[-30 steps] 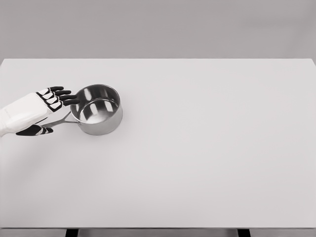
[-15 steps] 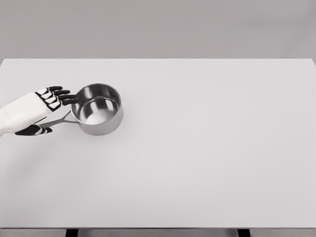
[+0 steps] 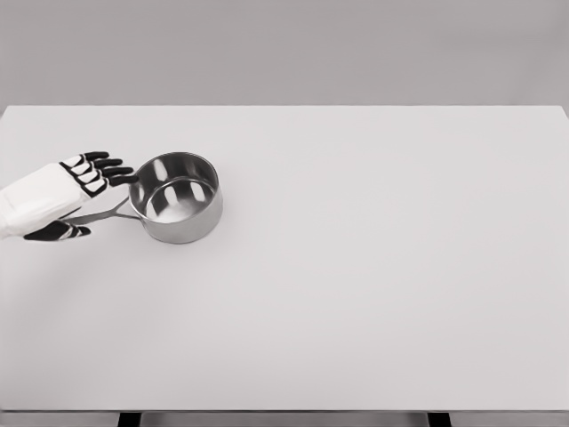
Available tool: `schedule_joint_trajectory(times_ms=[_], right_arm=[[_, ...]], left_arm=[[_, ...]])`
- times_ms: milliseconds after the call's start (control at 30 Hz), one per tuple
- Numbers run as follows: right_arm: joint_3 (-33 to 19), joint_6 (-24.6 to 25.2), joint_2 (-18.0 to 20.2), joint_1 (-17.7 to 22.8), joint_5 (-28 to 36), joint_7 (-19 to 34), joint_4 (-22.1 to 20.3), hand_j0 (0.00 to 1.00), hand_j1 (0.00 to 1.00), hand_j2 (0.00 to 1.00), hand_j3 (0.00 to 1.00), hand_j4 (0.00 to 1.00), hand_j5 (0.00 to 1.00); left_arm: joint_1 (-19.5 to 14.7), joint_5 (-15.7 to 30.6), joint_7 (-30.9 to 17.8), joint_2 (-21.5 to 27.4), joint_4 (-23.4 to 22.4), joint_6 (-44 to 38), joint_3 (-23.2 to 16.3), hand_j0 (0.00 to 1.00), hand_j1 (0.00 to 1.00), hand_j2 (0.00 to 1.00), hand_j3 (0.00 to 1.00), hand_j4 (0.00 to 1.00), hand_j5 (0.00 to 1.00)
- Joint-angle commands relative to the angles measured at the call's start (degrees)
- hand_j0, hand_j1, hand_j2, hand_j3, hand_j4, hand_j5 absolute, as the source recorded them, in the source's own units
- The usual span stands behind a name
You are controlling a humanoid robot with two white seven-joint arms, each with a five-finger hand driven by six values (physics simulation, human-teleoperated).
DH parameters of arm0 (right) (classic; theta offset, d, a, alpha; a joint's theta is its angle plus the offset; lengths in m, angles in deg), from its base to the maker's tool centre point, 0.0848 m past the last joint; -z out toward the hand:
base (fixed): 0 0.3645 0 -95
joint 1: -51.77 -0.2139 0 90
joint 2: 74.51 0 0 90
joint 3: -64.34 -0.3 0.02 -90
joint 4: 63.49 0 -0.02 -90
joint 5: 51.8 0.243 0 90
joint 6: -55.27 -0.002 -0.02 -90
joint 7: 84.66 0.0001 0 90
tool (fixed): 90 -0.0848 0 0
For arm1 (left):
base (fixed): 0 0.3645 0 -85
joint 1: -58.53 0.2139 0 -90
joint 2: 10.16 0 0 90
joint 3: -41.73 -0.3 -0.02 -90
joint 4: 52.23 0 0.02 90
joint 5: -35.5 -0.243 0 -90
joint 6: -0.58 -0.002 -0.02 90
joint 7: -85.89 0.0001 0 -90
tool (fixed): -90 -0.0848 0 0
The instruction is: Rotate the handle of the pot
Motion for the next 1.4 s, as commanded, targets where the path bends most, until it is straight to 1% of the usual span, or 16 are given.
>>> schedule_joint_trajectory(times_ms=[0,333,700,833,1367], right_arm=[[0.0,0.0,0.0,0.0,0.0,0.0,0.0,1.00,1.00,1.00,1.00,1.00,1.00],[0.0,0.0,0.0,0.0,0.0,0.0,0.0,1.00,1.00,1.00,1.00,1.00,1.00],[0.0,0.0,0.0,0.0,0.0,0.0,0.0,1.00,1.00,1.00,1.00,1.00,1.00],[0.0,0.0,0.0,0.0,0.0,0.0,0.0,1.00,1.00,1.00,1.00,1.00,1.00],[0.0,0.0,0.0,0.0,0.0,0.0,0.0,1.00,1.00,1.00,1.00,1.00,1.00]], left_arm=[[0.0,-0.3,0.0,-0.1,-0.1,0.0,0.5,1.00,1.00,1.00,1.00,1.00,1.00],[-0.1,-0.5,0.0,-0.4,-0.8,0.0,1.3,1.00,1.00,1.00,1.00,1.00,1.00],[-0.2,-0.6,0.0,-0.4,-1.0,0.0,1.3,1.00,1.00,1.00,1.00,1.00,1.00],[-0.3,-2.3,-0.1,-0.7,-1.3,0.0,1.8,1.00,1.00,1.00,1.00,1.00,1.00],[-0.8,-2.7,-0.1,-1.1,-1.8,0.0,3.1,1.00,1.00,1.00,1.00,1.00,1.00]])
